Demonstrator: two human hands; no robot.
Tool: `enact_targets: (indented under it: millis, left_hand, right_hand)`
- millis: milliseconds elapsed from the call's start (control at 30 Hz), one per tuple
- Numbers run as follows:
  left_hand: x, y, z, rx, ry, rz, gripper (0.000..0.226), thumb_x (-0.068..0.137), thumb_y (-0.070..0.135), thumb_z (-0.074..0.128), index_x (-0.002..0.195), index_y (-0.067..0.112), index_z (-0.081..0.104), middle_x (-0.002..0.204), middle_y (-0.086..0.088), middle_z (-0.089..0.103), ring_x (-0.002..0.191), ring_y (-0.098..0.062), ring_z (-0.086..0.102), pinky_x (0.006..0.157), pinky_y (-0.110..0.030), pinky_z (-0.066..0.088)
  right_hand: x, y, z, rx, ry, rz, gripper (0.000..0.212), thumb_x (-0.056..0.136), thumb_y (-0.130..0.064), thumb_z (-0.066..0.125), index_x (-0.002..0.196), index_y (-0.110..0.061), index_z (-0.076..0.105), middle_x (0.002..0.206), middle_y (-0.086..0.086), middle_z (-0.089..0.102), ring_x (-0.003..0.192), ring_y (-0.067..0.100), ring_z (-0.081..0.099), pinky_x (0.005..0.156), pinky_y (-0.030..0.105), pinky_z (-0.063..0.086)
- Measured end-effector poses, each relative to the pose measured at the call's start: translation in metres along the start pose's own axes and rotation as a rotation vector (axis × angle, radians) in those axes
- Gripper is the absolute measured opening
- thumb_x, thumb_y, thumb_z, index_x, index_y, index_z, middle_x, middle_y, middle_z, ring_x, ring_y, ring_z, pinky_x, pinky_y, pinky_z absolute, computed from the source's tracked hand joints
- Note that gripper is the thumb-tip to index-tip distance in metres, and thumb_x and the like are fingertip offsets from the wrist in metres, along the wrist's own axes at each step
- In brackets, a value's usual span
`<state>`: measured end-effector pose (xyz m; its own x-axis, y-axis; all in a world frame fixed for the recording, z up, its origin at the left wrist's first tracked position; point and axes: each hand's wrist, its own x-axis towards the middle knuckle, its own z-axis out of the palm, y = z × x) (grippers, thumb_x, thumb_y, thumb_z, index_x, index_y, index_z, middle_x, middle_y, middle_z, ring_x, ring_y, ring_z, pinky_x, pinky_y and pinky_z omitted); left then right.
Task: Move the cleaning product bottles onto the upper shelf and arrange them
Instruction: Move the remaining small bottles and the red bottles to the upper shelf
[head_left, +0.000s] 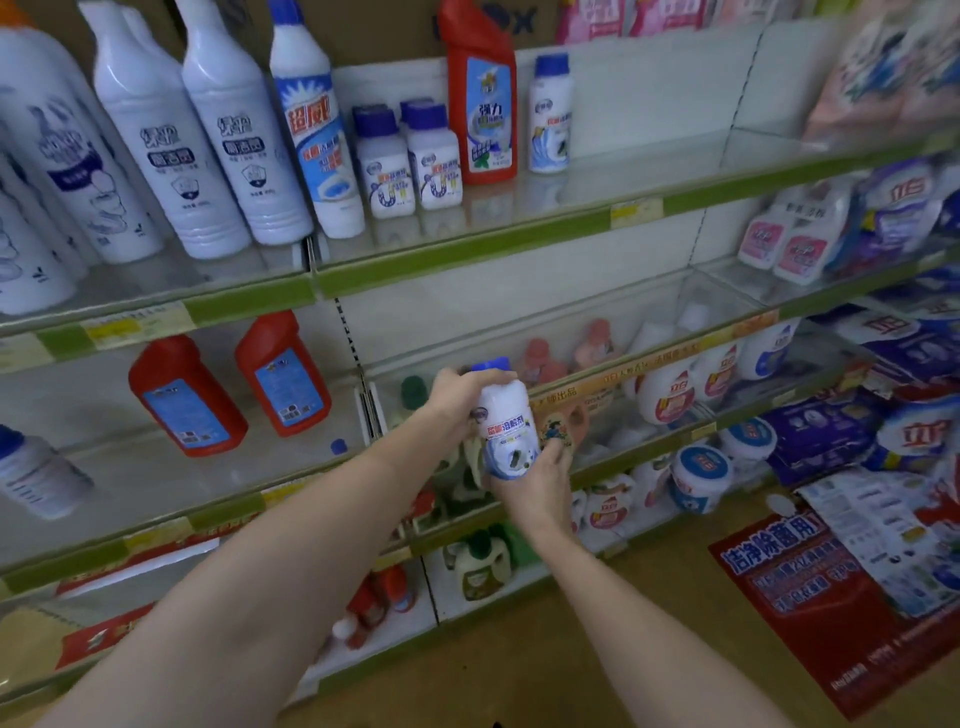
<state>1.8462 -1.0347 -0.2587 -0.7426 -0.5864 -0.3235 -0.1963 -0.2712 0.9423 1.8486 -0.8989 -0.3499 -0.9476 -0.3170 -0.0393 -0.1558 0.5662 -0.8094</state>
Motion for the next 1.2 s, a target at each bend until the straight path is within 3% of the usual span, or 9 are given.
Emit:
enact_targets:
  millis: [133, 267, 400, 533, 667, 900, 1000, 1067, 1200]
  left_hand:
    - [-0.002, 0.061, 0.027, 0.138, -0.046, 0.224, 0.042, 0.064, 0.002, 0.089, 0.101, -0.004, 0.069, 0.085, -0.010, 0.072, 0.067, -0.019, 0.068, 0.054, -0.023, 0.052]
    - [-0.007, 0.125, 0.055, 0.232, -0.028, 0.447, 0.048, 0.057, 0.014, 0.095, 0.097, 0.005, 0.070, 0.093, -0.009, 0.073, 0.080, -0.023, 0.068, 0.071, -0.035, 0.056]
    - [-0.013, 0.182, 0.073, 0.238, 0.001, 0.597, 0.044, 0.061, 0.020, 0.094, 0.098, 0.016, 0.071, 0.096, -0.002, 0.075, 0.089, -0.019, 0.071, 0.082, -0.036, 0.060]
    - [-0.004, 0.230, 0.076, 0.243, 0.036, 0.707, 0.042, 0.062, 0.024, 0.093, 0.097, 0.016, 0.072, 0.094, 0.000, 0.074, 0.087, -0.016, 0.070, 0.074, -0.031, 0.058]
    - [0.013, 0.266, 0.078, 0.374, 0.018, 0.866, 0.042, 0.065, 0.029, 0.093, 0.098, 0.015, 0.070, 0.089, 0.004, 0.070, 0.076, -0.008, 0.064, 0.061, -0.014, 0.047]
    - [0.082, 0.302, 0.095, 0.529, 0.067, 0.934, 0.042, 0.066, 0.038, 0.092, 0.093, 0.016, 0.070, 0.082, 0.005, 0.068, 0.069, -0.004, 0.061, 0.047, -0.010, 0.043]
    - [0.119, 0.297, 0.114, 0.604, 0.074, 0.873, 0.047, 0.065, 0.045, 0.090, 0.096, 0.015, 0.070, 0.088, 0.000, 0.072, 0.077, -0.011, 0.068, 0.059, -0.028, 0.059]
    - [0.140, 0.292, 0.125, 0.657, 0.114, 0.880, 0.050, 0.066, 0.054, 0.085, 0.094, 0.017, 0.068, 0.087, 0.001, 0.071, 0.077, -0.013, 0.068, 0.068, -0.039, 0.060]
    - [0.167, 0.296, 0.147, 0.714, 0.152, 0.893, 0.051, 0.073, 0.057, 0.081, 0.091, 0.014, 0.059, 0.085, -0.002, 0.065, 0.076, -0.017, 0.062, 0.063, -0.033, 0.048]
  right_hand:
    - [0.036, -0.032, -0.029, 0.115, 0.095, -0.096, 0.076, 0.066, -0.035, 0.093, 0.112, -0.008, 0.039, 0.116, 0.005, 0.042, 0.102, 0.024, 0.047, 0.073, 0.031, 0.033]
    - [0.073, -0.073, -0.062, 0.229, 0.133, -0.221, 0.077, 0.067, -0.042, 0.092, 0.115, -0.011, 0.041, 0.111, 0.001, 0.042, 0.103, 0.022, 0.048, 0.080, 0.039, 0.047]
    - [0.107, -0.114, -0.091, 0.313, 0.102, -0.353, 0.069, 0.072, -0.040, 0.089, 0.116, -0.015, 0.042, 0.112, 0.003, 0.047, 0.104, 0.021, 0.050, 0.082, 0.032, 0.044]
    - [0.146, -0.152, -0.106, 0.268, 0.209, -0.419, 0.074, 0.065, -0.045, 0.092, 0.112, -0.006, 0.050, 0.110, 0.011, 0.051, 0.108, 0.032, 0.049, 0.094, 0.049, 0.046]
    - [0.178, -0.191, -0.118, 0.137, 0.303, -0.415, 0.083, 0.060, -0.055, 0.091, 0.113, -0.001, 0.057, 0.111, 0.014, 0.055, 0.111, 0.032, 0.045, 0.095, 0.036, 0.033]
    - [0.246, -0.218, -0.138, -0.189, 0.365, -0.382, 0.082, 0.063, -0.072, 0.078, 0.114, -0.010, 0.059, 0.109, 0.005, 0.065, 0.107, 0.028, 0.058, 0.091, 0.036, 0.037]
    - [0.274, -0.213, -0.147, -0.291, 0.284, -0.304, 0.071, 0.063, -0.072, 0.078, 0.109, -0.019, 0.063, 0.103, 0.000, 0.067, 0.103, 0.025, 0.060, 0.088, 0.034, 0.039]
    - [0.292, -0.208, -0.147, -0.319, 0.241, -0.274, 0.064, 0.064, -0.069, 0.079, 0.106, -0.023, 0.066, 0.099, 0.000, 0.070, 0.100, 0.025, 0.063, 0.090, 0.036, 0.042]
    - [0.330, -0.207, -0.155, -0.382, 0.180, -0.211, 0.063, 0.062, -0.072, 0.077, 0.103, -0.025, 0.064, 0.097, -0.001, 0.070, 0.099, 0.025, 0.062, 0.085, 0.034, 0.040]
